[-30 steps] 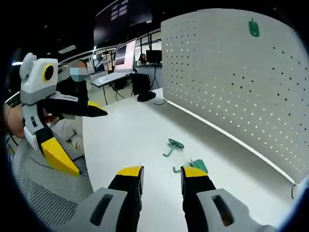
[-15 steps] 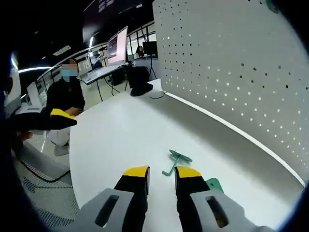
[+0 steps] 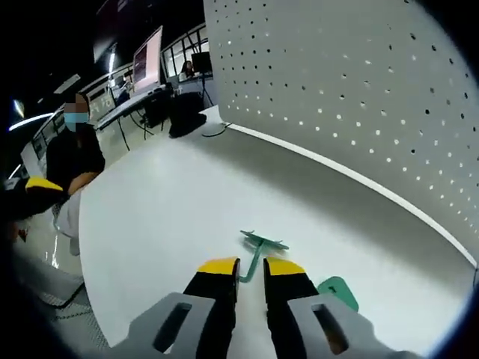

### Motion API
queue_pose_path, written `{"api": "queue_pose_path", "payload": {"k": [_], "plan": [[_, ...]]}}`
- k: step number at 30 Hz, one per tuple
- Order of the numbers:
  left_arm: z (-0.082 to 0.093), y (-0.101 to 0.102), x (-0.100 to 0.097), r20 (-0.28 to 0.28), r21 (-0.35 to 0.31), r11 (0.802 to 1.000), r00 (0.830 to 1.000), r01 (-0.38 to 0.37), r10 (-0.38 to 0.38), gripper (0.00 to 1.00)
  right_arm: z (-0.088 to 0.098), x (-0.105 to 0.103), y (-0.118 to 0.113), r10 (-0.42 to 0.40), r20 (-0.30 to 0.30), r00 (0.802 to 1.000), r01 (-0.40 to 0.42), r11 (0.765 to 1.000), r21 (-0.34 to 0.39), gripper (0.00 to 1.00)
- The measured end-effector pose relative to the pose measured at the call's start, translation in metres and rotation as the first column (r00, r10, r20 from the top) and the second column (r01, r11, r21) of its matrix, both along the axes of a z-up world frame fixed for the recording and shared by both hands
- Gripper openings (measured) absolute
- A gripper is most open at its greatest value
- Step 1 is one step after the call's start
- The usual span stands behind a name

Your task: Insert the hook assembly into the mounting plate slot until the hook locks in place.

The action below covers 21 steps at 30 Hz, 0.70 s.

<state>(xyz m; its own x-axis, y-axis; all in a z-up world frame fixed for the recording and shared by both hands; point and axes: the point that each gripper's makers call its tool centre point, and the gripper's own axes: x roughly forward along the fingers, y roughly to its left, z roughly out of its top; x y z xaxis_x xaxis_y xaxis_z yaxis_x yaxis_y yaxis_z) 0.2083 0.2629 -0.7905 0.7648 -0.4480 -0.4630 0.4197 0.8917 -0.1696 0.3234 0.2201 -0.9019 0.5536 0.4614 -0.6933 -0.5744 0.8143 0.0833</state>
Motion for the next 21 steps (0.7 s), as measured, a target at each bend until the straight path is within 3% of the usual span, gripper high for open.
{"api": "queue_pose_path", "payload": {"k": [3,9,21], "plan": [[0.0005,-0.0001,-0.0001,0.002,-0.001,1.000,1.000,0.000,0.000,0.89,0.0036,0.0028,0.0006,-0.022,0.016,1.000,0.022,1.000,0.020,0.10],[0.0012,0.0004,0.0001,0.005,-0.004,1.000,1.000,-0.003,0.003,0.89,-0.0038,-0.0011,0.0025,-0.026,0.009,1.000,0.026,1.000,-0.009,0.10],[0.0018,0.0009,0.0005,0.007,-0.006,1.000,1.000,-0.005,0.005,0.88,-0.0039,0.0019,-0.0063,0.000,0.056,0.998,0.004,0.998,-0.070,0.03]]}}
